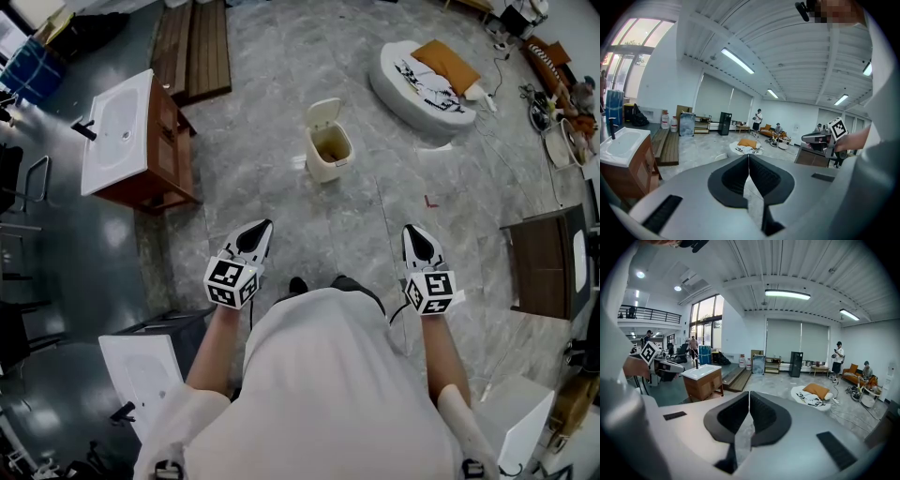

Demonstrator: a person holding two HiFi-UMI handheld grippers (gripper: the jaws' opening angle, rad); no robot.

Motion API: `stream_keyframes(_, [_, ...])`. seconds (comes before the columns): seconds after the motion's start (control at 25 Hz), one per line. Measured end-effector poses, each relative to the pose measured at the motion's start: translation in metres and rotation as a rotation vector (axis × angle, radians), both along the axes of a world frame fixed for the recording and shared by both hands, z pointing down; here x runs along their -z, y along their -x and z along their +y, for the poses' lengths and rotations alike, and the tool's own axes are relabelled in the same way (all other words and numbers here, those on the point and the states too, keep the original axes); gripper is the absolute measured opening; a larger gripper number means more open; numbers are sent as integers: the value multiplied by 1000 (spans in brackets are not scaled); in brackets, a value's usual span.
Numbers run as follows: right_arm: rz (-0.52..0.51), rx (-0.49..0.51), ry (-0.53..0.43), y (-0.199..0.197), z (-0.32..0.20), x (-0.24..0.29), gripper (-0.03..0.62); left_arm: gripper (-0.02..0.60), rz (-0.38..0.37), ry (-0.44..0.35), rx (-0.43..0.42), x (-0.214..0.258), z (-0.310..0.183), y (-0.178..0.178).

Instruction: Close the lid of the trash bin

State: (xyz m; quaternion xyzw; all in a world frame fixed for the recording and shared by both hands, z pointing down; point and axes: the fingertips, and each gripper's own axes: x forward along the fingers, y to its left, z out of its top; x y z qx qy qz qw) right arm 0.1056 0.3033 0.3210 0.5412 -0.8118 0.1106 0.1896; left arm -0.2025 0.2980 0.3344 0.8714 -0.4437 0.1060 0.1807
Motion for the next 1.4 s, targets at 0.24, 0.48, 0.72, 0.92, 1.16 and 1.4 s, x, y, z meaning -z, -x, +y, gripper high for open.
stream_keyframes(0.24, [5, 9, 12, 15, -3, -6, 31, 18, -4, 11, 10, -8, -5, 19])
stream_keyframes(0.48, [12, 23, 28, 25, -16, -7, 31, 18, 2, 19, 24, -8, -15, 26])
stream_keyframes(0.72, [30, 45, 60, 26, -32, -19, 32, 18, -3, 35, 27, -14, -26, 22])
stream_keyframes(0.92, [18, 60, 82, 26, -56, -30, 32, 18, -12, 41, 37, -17, -42, 18])
stream_keyframes(1.16, [8, 98, 99, 25, -88, -36, 31, 18, -24, 58, 59, -20, -68, 12])
stream_keyframes(1.4, [0, 109, 120, 9, -121, -44, 31, 18, -29, 76, 66, -25, -97, -7])
